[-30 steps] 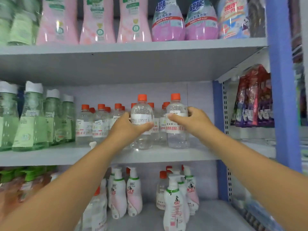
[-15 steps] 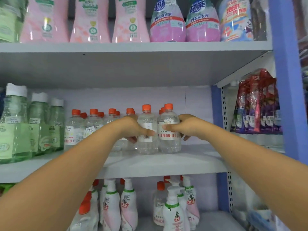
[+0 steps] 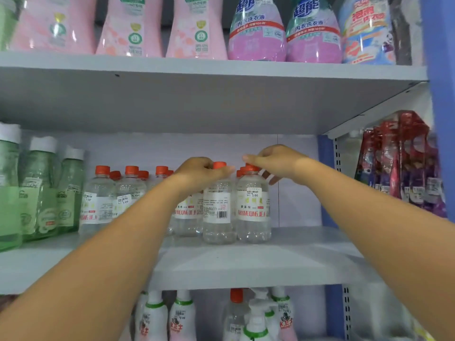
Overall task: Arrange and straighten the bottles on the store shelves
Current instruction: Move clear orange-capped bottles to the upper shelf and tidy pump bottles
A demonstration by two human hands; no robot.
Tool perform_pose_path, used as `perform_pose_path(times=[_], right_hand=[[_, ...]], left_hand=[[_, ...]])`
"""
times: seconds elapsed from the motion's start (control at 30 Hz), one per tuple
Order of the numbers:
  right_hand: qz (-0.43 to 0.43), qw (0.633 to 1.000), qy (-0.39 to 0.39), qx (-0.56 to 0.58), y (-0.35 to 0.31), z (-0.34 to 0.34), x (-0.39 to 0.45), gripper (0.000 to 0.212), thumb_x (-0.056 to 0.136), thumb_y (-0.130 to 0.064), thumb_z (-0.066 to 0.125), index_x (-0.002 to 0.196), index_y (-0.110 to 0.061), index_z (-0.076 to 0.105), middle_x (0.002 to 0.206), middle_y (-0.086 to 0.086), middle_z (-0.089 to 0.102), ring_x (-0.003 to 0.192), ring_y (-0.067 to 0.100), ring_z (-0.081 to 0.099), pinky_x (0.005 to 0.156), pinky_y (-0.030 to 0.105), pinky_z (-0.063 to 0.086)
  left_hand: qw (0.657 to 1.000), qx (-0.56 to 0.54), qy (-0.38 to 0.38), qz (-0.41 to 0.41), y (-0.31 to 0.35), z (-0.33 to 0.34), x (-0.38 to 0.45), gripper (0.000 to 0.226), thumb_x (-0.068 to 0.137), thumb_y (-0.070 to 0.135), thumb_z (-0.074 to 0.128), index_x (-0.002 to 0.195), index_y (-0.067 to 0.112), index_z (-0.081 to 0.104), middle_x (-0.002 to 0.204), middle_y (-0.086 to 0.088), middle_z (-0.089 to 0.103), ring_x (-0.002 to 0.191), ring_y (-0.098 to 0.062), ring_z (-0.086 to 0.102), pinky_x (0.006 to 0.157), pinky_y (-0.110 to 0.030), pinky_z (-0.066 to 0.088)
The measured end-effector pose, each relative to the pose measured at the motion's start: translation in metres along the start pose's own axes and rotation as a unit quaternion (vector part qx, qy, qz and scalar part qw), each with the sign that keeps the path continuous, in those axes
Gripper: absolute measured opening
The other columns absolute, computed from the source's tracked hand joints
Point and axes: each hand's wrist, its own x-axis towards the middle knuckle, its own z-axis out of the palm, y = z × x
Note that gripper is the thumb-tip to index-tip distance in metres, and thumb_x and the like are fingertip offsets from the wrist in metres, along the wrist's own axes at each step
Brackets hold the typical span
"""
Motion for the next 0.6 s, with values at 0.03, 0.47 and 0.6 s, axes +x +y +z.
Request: perform_pose_path(times=[0.03,0.47,0.6], right_hand=[[-0.013,1.0,0.001,0.027,0.003,0.007,0.002,0.051,0.089,-0.064,0.065,0.1,-0.016,0.075,0.101,0.002,0.075,0.094,0.022,0.072,0.08,0.036,0.062],[-0.046,0.979,0.051,0.19,0.03,0.037,0.003,0.034,0.088,-0.046,0.076,0.105,-0.017,0.077,0.102,-0.006,0.079,0.098,0.013,0.072,0.083,0.03,0.055],[-0.046,0.98,0.054,0.184,0.028,0.038,0.001,0.032,0.091,-0.045,0.073,0.107,-0.018,0.078,0.105,-0.008,0.078,0.1,0.011,0.072,0.091,0.031,0.055]], left_hand=[[1.0,-0.021,0.011,0.008,-0.002,0.005,0.001,0.05,0.079,0.075,0.069,0.102,0.03,0.069,0.102,0.013,0.068,0.092,-0.007,0.063,0.068,-0.027,0.049],[0.995,-0.08,0.059,-0.024,-0.009,0.008,0.003,0.03,0.085,0.052,0.076,0.101,0.028,0.07,0.104,0.01,0.069,0.094,-0.011,0.064,0.069,-0.027,0.046],[0.993,-0.09,0.073,-0.021,-0.006,0.017,0.003,0.029,0.086,0.053,0.075,0.102,0.029,0.067,0.1,0.012,0.066,0.088,-0.005,0.059,0.063,-0.024,0.041]])
